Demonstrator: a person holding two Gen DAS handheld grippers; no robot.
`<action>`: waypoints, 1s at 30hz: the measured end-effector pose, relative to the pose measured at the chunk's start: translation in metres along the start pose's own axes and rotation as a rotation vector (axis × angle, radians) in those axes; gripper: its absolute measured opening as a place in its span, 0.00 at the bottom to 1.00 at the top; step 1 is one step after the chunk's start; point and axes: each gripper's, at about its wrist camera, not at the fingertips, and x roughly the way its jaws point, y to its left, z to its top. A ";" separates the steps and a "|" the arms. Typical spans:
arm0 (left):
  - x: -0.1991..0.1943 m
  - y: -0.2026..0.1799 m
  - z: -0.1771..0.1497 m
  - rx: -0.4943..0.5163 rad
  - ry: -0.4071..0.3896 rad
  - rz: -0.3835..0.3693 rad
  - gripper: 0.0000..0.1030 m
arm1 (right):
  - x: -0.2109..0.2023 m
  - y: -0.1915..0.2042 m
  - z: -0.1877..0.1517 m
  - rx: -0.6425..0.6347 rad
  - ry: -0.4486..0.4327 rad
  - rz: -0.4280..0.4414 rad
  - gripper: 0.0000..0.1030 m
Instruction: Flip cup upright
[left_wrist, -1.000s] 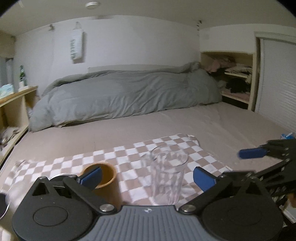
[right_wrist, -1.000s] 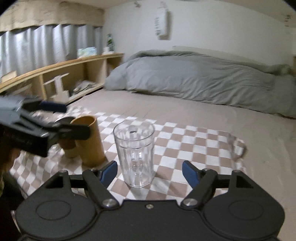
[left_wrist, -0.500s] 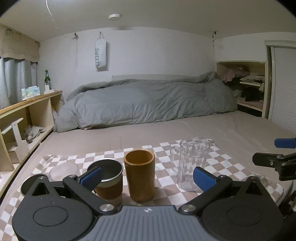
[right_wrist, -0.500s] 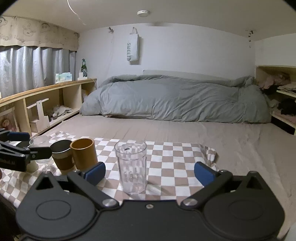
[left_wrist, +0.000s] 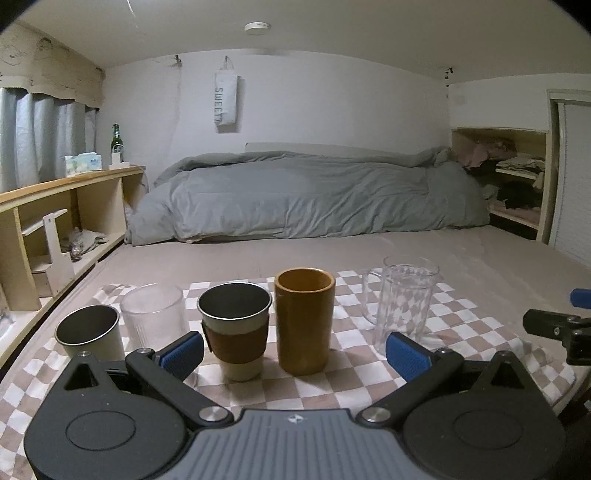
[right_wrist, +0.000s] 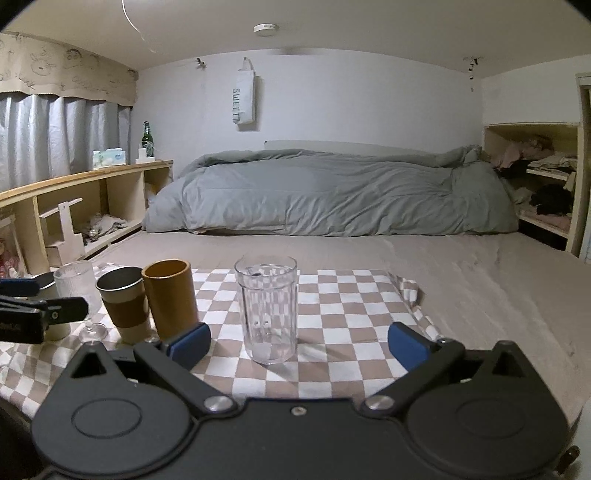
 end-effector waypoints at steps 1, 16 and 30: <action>0.000 0.001 0.000 -0.003 0.001 -0.001 1.00 | 0.000 0.001 0.000 -0.007 -0.001 -0.010 1.00; 0.000 0.005 -0.003 -0.008 0.009 0.000 1.00 | 0.002 0.007 -0.003 -0.038 0.003 -0.015 1.00; 0.001 0.004 -0.004 -0.005 0.011 0.001 1.00 | 0.003 0.007 -0.003 -0.044 0.006 -0.014 1.00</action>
